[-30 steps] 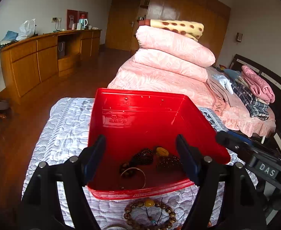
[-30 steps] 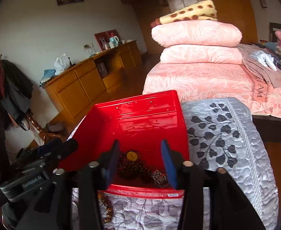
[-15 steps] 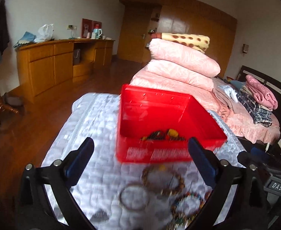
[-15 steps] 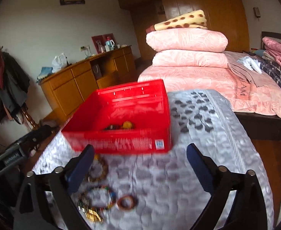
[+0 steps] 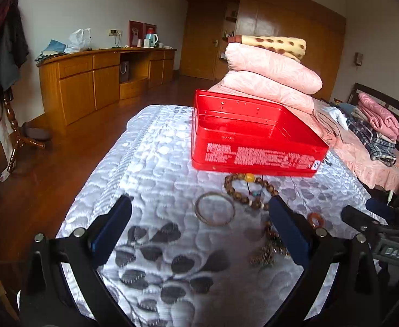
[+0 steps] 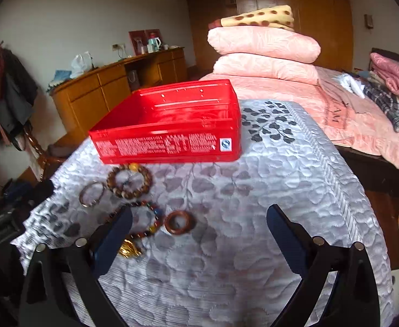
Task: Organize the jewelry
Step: 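Lift both tools out of the red tin, then move the right tool toward the wooden ring while the left approaches the silver bangle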
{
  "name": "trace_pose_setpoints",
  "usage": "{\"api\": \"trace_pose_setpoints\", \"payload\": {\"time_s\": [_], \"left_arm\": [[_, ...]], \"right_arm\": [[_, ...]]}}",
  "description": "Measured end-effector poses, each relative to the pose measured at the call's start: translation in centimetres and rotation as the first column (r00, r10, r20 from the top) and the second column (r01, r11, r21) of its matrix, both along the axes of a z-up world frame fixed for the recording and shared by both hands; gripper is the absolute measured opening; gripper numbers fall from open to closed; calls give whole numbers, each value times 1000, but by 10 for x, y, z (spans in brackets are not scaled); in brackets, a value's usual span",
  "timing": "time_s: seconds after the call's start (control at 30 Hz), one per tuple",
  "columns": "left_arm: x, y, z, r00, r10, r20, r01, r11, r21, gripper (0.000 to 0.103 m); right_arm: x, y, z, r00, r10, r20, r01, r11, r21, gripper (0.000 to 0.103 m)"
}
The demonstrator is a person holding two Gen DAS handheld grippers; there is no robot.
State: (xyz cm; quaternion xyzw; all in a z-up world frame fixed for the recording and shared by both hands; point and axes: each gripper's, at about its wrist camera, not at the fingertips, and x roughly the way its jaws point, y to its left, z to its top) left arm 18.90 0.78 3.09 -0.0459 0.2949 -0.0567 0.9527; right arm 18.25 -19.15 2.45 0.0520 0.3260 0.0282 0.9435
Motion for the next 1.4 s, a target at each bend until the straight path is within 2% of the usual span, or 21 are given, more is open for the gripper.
{"api": "trace_pose_setpoints", "payload": {"time_s": [0.17, 0.23, 0.4, 0.53, 0.67, 0.93, 1.23, 1.4], "left_arm": [[-9, -11, -7, 1000, -28, -13, 29, 997, 69, 97], [-12, -12, -9, 999, -37, -18, 38, 997, 64, 97], [-17, -16, -12, 999, -41, -5, 41, 996, 74, 97], [-14, -14, -11, 1000, -28, -10, 28, 997, 70, 97], [-7, -9, -12, 999, -15, -33, 17, 998, 64, 97], [0, -10, -18, 998, -31, -62, 34, 998, 53, 97], [10, -13, -23, 993, -43, -106, 48, 998, 39, 97], [20, -14, -27, 987, -50, -150, 54, 998, 24, 97]], "right_arm": [[-5, 12, -6, 1000, 26, -2, -26, 999, -48, 97], [-6, 13, -7, 999, 37, -2, -37, 998, -49, 95], [2, 14, -14, 996, 73, -57, -73, 997, -8, 71], [8, 17, -20, 990, 100, -101, -100, 995, 3, 62], [17, 17, -27, 980, 127, -152, -123, 992, 36, 48], [27, 17, -29, 976, 114, -183, -109, 993, 39, 44], [34, 12, -28, 976, 99, -195, -90, 994, 55, 30], [35, 11, -28, 976, 98, -194, -88, 994, 59, 29]]}}
